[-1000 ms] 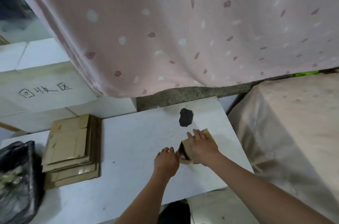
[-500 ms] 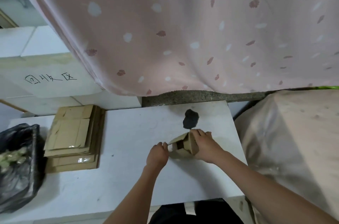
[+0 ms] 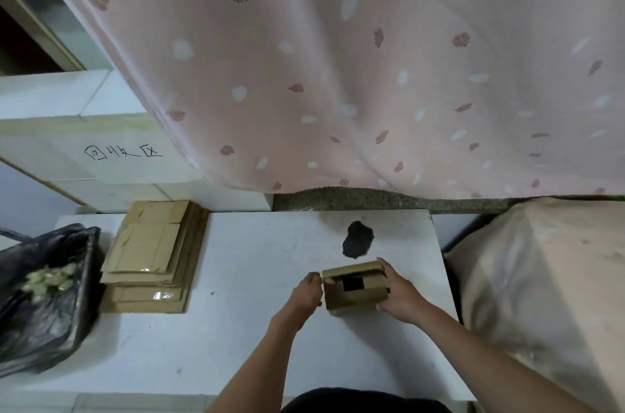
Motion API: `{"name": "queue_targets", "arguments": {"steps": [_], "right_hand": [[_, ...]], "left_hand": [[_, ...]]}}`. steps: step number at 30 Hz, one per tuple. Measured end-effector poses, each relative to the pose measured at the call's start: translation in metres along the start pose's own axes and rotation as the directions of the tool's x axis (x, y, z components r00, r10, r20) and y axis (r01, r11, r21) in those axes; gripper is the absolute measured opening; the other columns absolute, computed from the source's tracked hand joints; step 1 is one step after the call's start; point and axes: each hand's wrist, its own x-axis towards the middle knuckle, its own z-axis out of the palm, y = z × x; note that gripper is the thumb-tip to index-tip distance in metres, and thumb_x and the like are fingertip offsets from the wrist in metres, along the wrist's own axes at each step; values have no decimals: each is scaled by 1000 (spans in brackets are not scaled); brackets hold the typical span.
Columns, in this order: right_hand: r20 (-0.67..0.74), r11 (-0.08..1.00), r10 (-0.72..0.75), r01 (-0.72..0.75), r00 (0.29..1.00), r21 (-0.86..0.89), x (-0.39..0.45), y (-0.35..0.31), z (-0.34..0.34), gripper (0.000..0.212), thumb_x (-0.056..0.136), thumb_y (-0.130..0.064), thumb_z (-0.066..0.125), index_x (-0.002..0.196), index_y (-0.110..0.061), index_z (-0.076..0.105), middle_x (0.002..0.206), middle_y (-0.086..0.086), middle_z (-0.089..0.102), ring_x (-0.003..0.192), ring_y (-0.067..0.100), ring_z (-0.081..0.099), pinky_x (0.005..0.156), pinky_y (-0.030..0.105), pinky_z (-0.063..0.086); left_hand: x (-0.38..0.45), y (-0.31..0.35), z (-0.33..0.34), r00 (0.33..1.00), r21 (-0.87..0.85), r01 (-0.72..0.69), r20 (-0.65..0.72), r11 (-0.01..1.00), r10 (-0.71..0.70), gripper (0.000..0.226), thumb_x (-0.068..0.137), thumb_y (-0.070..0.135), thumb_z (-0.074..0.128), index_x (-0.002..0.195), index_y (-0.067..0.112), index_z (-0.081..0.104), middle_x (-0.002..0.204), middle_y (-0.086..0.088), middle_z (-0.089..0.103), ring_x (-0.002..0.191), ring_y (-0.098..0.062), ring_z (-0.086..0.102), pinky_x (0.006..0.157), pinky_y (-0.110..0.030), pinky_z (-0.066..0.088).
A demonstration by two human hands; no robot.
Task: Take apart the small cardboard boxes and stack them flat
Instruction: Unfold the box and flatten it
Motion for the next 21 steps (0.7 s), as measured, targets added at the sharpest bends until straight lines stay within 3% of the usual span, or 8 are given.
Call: {"name": "queue_targets", "arguments": {"steps": [4,7,10,13,15,17,21], "right_hand": [[3,998,65,-65,998,9,2,12,-7,94,86,0,64,158,-28,10,144,11,47,122,29,54,91,30,50],[-22,979,203,-202,979,41,1,19,-10,71,94,-11,54,155,-20,19,140,15,46,121,32,53,86,32,51],[2,935,340,-338,941,107,0,26,-8,53,94,-3,54,143,-6,33,122,18,53,106,33,61,88,38,57],[64,867,408,-408,911,287,-2,26,0,32,91,6,54,119,-4,43,110,18,58,84,28,67,70,33,58],[90,794,420,-414,903,445,-3,20,5,26,89,12,53,110,-3,46,107,19,58,87,31,69,65,32,58],[101,734,408,-391,908,555,-2,13,7,30,87,14,52,113,1,50,105,20,60,92,34,67,68,36,58],[39,729,355,-303,934,614,0,0,7,22,93,-9,55,115,-8,59,106,15,69,94,31,69,83,44,59]], "left_hand": [[7,10,6,996,184,-66,-40,981,75,37,105,29,25,122,17,55,125,-11,58,113,-30,56,95,-40,45],[14,23,9,977,351,-165,-72,922,202,34,106,30,26,122,18,54,124,-11,58,107,-25,55,90,-34,42],[20,39,18,958,445,-238,-38,863,284,44,106,32,32,145,18,47,143,-12,53,127,-30,51,100,-35,40],[21,47,31,953,524,-277,40,806,302,46,105,34,34,146,17,47,144,-13,53,129,-31,50,105,-37,40],[21,47,39,956,574,-275,81,771,281,46,105,38,34,143,17,50,140,-13,56,127,-30,52,106,-38,42],[20,44,44,960,614,-269,103,742,262,48,103,45,37,137,16,55,135,-13,60,122,-31,55,102,-39,45],[17,28,45,962,610,-267,130,746,238,56,96,51,53,134,10,53,128,-13,62,114,-29,58,88,-34,48]]}}
